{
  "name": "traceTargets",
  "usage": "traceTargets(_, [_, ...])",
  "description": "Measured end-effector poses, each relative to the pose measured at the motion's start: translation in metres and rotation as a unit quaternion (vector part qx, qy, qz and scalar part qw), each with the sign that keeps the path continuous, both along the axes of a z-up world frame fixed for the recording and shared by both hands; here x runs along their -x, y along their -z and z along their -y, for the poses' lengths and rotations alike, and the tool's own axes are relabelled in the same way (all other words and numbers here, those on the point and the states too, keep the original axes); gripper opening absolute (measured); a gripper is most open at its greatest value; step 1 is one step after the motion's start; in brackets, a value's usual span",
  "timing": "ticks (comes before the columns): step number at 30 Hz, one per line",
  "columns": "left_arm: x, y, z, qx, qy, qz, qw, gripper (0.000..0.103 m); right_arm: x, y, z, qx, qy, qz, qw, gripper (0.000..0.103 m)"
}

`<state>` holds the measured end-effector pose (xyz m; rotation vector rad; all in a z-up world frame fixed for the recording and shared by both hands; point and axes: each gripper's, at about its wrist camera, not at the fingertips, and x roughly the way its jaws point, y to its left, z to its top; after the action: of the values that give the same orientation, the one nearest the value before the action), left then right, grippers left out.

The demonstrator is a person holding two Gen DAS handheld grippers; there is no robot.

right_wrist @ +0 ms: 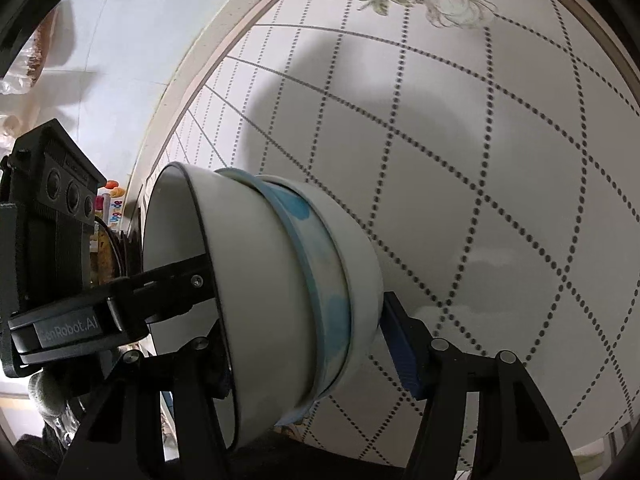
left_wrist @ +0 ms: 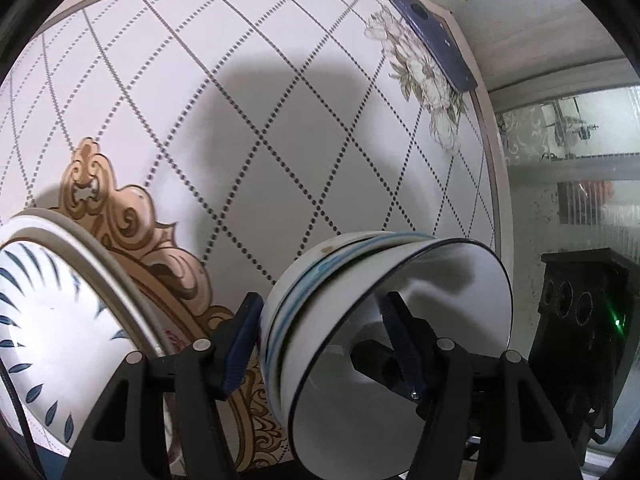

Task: Organize plates and bowls
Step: 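Lift the bowl stack with both grippers over the plate stack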

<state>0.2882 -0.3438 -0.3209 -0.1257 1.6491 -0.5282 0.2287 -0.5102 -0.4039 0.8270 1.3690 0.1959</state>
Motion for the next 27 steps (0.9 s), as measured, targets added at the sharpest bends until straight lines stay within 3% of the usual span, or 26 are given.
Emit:
traceTargets(8, [-0.017, -0.03, -0.038, 0.007, -0.035, 0.013, 0.9993, 0.059, -0.029, -0.025, -0.03, 0.002, -0.029, 0.019, 0.999, 0.063])
traceTargets(16, [-0.023, -0.049, -0.112, -0.005, -0.102, 0.026, 0.9944, 0.059, -0.072, -0.04, -0.09, -0.016, -0.086, 0.033, 0.996, 0.063])
traceTargets(27, [-0.012, -0.039, -0.207, -0.028, -0.2, 0.018, 0.9792, 0.059, -0.108, -0.031, -0.189, -0.038, -0.191, 0.033, 0.98, 0.063])
